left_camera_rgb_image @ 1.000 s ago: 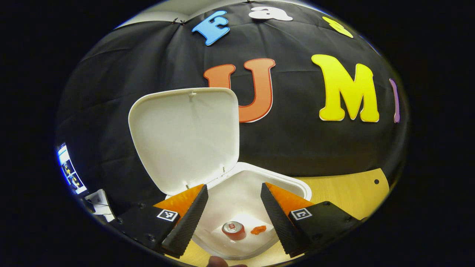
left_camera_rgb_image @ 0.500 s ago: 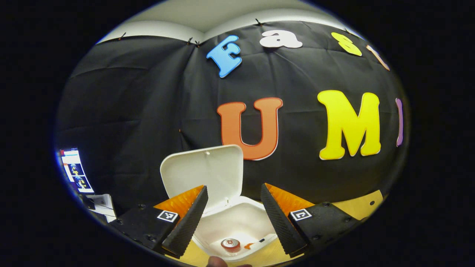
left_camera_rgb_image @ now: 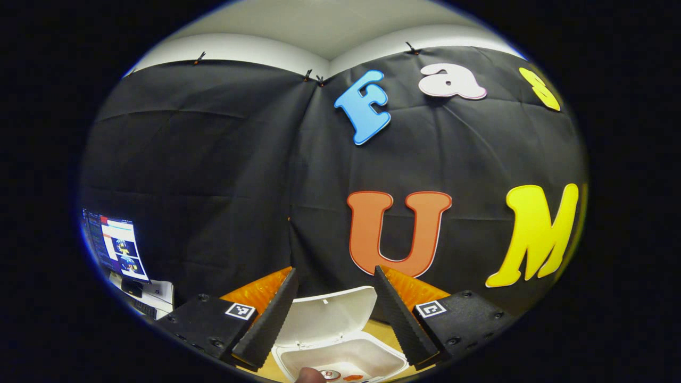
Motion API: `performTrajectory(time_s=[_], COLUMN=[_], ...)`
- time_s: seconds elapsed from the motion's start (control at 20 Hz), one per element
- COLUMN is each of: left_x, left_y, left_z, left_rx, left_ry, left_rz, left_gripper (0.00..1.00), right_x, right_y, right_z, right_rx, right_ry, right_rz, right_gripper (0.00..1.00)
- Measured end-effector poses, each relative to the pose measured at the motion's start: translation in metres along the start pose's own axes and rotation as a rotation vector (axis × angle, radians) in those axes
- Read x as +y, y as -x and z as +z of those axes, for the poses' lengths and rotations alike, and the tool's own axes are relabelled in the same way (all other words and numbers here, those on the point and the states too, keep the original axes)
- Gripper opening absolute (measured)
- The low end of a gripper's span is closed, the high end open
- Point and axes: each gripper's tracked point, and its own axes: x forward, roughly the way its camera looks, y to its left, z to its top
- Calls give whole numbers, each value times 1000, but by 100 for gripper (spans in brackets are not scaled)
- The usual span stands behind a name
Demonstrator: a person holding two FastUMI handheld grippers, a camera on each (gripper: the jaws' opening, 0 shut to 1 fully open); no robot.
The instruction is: Press the lid of the desktop garbage bin to open it, pick up the crumpled paper on the desktop and throw it into the bin, then pick up the pop can on the desktop and drop it into the bin, and finally close the garbage bin lid.
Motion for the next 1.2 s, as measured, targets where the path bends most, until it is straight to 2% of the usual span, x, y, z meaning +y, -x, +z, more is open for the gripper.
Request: performTrajectory(time_s=[0.3, 0.5, 0.65, 0.8, 0.85, 0.9, 1.2], left_x=[15, 24, 26, 20, 18, 17, -1], left_y=[-29, -48, -47, -43, -39, -34, 8], left_z=[-19, -54, -53, -57, -59, -63, -79], left_rx=[138, 271, 298, 323, 332, 342, 344], left_ry=[28, 111, 107, 103, 108, 119, 177], left_rz=[185, 245, 304, 328, 332, 334, 321], left_gripper=[93, 93, 94, 93, 93, 94, 91], right_x=[1, -3, -12, -19, -21, -21, -17], right_y=[-16, -19, -19, -19, -20, -19, -13], right_z=[10, 14, 14, 14, 13, 13, 15], right_rx=[29, 32, 34, 35, 37, 37, 25], right_ry=[-2, 0, -8, -19, -21, -21, 7], right_rz=[12, 4, -14, -24, -23, -18, 22], right_gripper=[96, 96, 96, 96, 92, 96, 96])
